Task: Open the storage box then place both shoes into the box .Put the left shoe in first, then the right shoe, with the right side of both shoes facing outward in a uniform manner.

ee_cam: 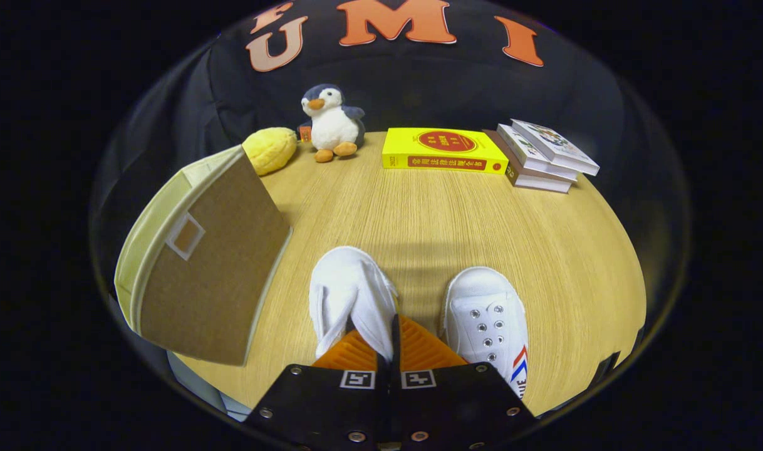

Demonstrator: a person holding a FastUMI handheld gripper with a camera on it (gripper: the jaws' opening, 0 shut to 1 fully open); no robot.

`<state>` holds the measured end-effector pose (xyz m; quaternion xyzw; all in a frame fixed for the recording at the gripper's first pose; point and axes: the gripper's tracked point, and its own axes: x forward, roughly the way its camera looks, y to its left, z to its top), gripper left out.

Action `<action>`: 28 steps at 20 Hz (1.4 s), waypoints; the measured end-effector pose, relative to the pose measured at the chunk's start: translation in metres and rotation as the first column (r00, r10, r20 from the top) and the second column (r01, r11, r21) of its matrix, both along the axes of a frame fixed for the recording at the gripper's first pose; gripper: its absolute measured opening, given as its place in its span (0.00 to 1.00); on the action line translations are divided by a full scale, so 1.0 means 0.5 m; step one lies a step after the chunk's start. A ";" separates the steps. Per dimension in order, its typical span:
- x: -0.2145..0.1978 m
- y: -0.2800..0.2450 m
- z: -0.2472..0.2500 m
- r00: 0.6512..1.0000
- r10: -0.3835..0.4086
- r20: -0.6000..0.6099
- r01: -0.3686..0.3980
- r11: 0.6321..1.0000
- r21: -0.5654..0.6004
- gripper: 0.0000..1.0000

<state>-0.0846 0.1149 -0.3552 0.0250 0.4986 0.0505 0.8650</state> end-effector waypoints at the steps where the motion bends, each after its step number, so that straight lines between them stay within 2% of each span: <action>1: 0.009 0.006 0.021 1.000 -0.003 0.014 0.003 1.000 0.010 0.01; 7: 0.075 0.058 0.194 0.995 -0.088 0.043 0.083 0.990 0.111 0.01; 10: 0.111 0.117 0.283 0.994 -0.099 0.055 0.089 0.983 0.158 0.01; 13: 0.132 0.205 0.331 0.997 -0.065 0.042 0.054 0.976 0.212 0.01; 16: 0.135 0.301 0.320 1.000 -0.009 -0.003 0.009 0.972 0.235 0.01; 20: 0.126 0.404 0.270 0.995 0.022 -0.094 0.001 0.970 0.244 0.02; 25: 0.132 0.476 0.198 0.985 -0.006 -0.172 0.042 0.978 0.204 0.03; 28: 0.122 0.500 0.141 0.964 -0.057 -0.259 0.107 0.977 0.182 0.03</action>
